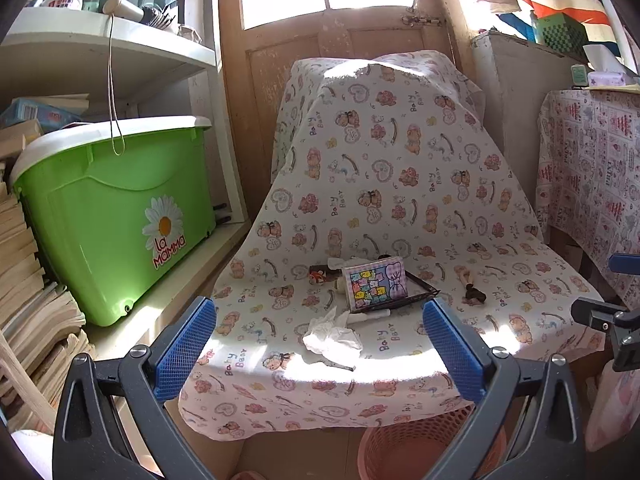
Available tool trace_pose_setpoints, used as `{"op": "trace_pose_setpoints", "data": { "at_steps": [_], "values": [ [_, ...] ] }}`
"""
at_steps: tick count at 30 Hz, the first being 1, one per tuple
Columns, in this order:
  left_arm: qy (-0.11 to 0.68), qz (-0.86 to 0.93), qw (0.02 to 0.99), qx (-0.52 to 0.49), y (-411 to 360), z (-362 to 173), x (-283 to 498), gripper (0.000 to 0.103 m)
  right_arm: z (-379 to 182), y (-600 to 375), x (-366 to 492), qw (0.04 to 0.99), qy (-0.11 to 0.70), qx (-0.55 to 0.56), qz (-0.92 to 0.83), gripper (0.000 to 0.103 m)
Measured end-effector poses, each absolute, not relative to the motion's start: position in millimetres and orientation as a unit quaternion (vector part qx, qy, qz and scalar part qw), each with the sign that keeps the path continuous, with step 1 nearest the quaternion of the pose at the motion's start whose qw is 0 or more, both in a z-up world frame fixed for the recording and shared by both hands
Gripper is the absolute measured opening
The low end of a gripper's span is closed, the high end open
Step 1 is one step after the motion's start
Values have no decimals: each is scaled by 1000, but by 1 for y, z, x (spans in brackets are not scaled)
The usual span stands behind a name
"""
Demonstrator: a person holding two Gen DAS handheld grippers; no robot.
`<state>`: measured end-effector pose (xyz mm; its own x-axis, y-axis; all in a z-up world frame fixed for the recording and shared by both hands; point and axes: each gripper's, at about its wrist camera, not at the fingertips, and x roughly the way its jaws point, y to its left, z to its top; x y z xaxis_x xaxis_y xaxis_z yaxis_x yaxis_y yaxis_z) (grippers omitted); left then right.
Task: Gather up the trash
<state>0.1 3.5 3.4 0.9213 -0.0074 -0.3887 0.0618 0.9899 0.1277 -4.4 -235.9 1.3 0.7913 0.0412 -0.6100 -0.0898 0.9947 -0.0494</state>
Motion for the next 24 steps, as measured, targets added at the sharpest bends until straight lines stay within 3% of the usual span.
{"op": "trace_pose_setpoints", "data": {
  "at_steps": [24],
  "values": [
    [202,4,978,48,25,11,5,103,5,-226,-13,951,298,-69,36,103]
  ]
}}
